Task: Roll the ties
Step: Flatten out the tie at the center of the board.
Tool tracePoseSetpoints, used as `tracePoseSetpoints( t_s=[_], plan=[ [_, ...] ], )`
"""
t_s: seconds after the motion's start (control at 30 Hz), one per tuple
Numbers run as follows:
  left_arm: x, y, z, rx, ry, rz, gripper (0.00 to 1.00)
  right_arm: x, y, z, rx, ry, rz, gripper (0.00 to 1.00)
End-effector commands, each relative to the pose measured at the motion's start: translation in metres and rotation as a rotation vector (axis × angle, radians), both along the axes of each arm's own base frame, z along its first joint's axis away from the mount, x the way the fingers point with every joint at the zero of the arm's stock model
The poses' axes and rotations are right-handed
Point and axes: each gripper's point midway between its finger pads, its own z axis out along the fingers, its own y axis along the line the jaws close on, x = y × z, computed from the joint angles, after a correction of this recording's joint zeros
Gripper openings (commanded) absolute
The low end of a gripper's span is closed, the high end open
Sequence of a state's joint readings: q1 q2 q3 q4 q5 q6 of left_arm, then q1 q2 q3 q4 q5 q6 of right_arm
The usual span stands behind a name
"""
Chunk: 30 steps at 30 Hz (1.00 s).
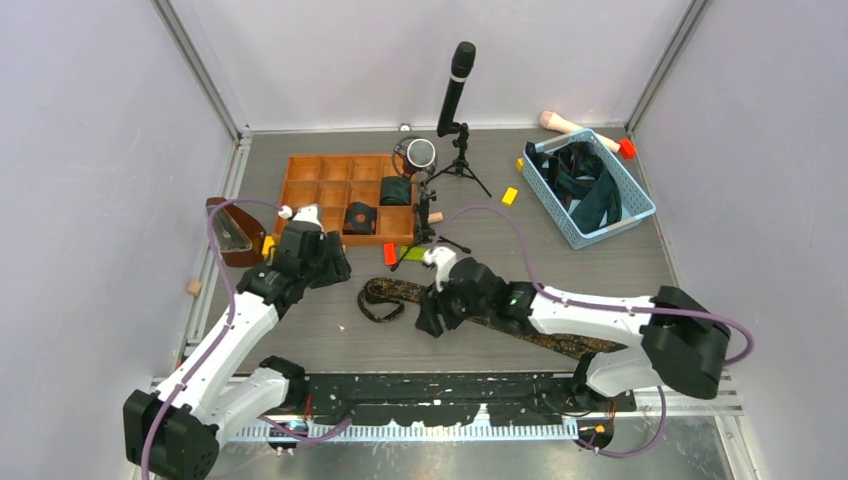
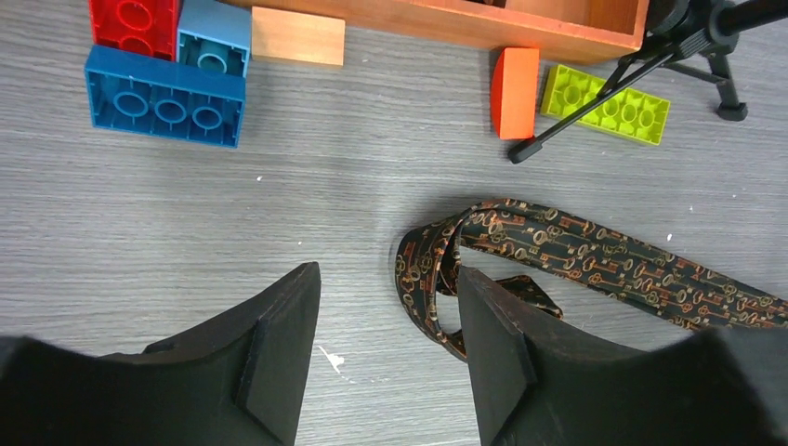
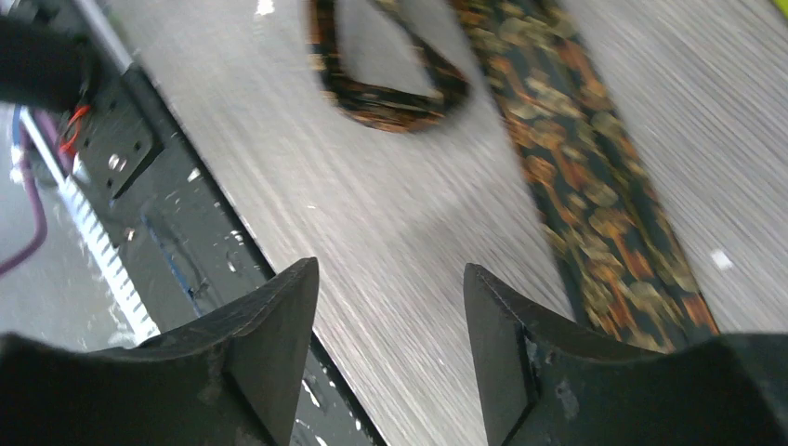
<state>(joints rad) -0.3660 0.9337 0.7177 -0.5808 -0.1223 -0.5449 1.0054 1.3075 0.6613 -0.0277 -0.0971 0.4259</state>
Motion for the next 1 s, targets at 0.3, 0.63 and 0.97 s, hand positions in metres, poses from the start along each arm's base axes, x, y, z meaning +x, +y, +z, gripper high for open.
tracePoseSetpoints(
  t_s=[0.3,0.63,0.97],
  plan=[
    [-0.003,0.011,0.029,-0.007,-0.089,0.030,0.67,0.007,0.096,0.015,0.025,-0.503,0.615,0.85],
    [-0.007,0.011,0.037,-0.020,-0.125,0.022,0.77,0.016,0.105,-0.002,-0.019,-0.599,0.788,0.88],
    [-0.007,0.012,0.037,-0.020,-0.143,0.020,0.78,0.039,0.103,-0.016,-0.071,-0.595,0.784,0.88]
  ],
)
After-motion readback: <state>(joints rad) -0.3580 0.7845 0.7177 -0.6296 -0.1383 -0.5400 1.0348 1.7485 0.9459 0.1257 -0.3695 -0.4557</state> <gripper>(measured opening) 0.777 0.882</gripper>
